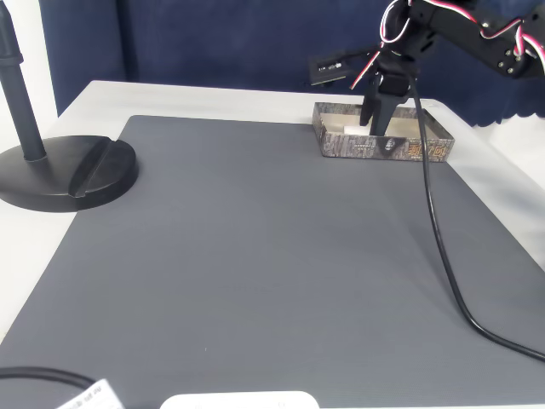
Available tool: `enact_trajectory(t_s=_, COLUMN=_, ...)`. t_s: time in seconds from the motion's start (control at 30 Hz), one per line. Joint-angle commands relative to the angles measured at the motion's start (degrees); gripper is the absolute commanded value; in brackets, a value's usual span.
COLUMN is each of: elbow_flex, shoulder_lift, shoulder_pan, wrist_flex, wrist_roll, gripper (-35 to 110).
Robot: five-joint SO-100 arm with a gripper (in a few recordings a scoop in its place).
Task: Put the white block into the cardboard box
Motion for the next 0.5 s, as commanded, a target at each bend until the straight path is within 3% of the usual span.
enact_trajectory(t_s=0.0, elbow_flex=0.4, shoulder_lift=10.5, shoulder_pan=-0.1, wrist_flex=-1.0, wrist_roll=-1.0, gripper=38)
enact_trajectory(t_s=0.47, elbow_flex=13.6, shoulder_lift=26.3, shoulder_pan=-2.6, wrist_flex=-0.4, wrist_roll=-7.9, gripper=35)
